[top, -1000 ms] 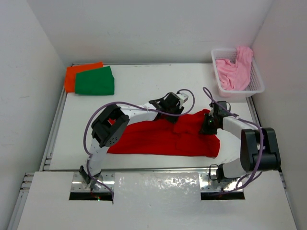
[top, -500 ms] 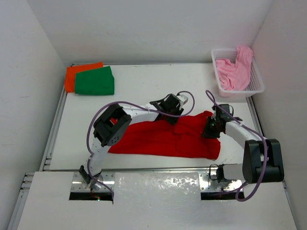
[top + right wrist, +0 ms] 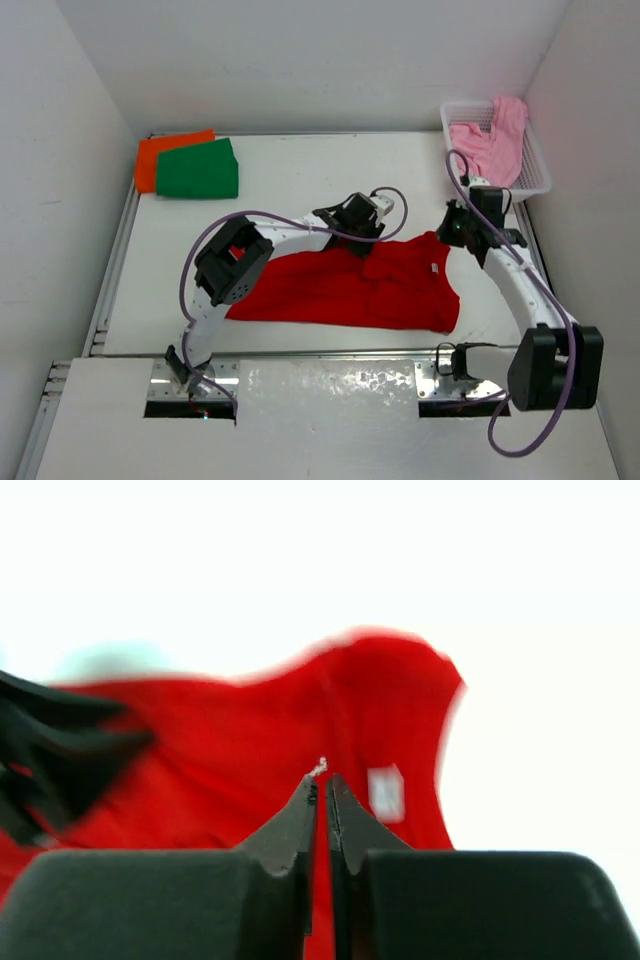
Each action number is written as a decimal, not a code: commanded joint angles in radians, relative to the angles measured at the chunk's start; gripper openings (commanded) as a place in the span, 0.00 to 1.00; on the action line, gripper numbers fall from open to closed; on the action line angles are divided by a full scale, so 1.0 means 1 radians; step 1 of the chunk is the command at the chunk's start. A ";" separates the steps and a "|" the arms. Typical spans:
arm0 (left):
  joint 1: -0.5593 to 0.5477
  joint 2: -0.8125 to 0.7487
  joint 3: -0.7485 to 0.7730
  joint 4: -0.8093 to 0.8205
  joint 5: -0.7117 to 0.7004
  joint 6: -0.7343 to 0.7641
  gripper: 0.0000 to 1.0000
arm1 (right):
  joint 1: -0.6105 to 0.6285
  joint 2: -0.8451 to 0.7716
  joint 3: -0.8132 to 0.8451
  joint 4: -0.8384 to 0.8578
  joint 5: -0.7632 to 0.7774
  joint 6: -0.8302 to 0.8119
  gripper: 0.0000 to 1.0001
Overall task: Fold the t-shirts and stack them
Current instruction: Fold the other side of the tshirt into a rectangle
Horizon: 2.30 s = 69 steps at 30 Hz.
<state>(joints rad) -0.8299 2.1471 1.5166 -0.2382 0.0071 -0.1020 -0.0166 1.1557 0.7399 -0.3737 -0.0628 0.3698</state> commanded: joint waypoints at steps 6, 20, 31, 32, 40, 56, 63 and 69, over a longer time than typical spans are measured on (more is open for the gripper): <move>0.011 -0.003 0.024 0.004 -0.002 0.015 0.36 | 0.061 0.324 0.093 0.309 -0.204 0.135 0.00; 0.032 0.011 0.005 0.022 0.013 0.001 0.36 | -0.022 0.513 0.064 0.351 0.012 0.195 0.00; 0.034 0.013 0.001 0.027 0.021 -0.001 0.36 | -0.072 0.627 0.118 0.329 0.017 0.144 0.00; 0.034 0.011 0.001 0.027 0.024 -0.001 0.37 | -0.075 0.630 0.124 0.323 0.015 0.130 0.00; 0.034 0.010 0.040 0.008 0.040 0.015 0.38 | -0.077 0.495 0.194 0.263 -0.069 -0.035 0.04; 0.034 0.008 0.062 -0.003 0.057 0.018 0.38 | -0.056 0.386 0.053 0.223 -0.298 -0.005 0.37; 0.034 0.007 0.057 -0.001 0.056 0.018 0.38 | -0.051 0.463 0.056 0.263 -0.307 -0.003 0.42; 0.034 0.008 0.056 -0.001 0.057 0.018 0.39 | -0.049 0.527 0.072 0.289 -0.321 0.014 0.35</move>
<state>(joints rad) -0.8085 2.1628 1.5486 -0.2592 0.0532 -0.0841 -0.0696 1.6642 0.7856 -0.1295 -0.3614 0.3733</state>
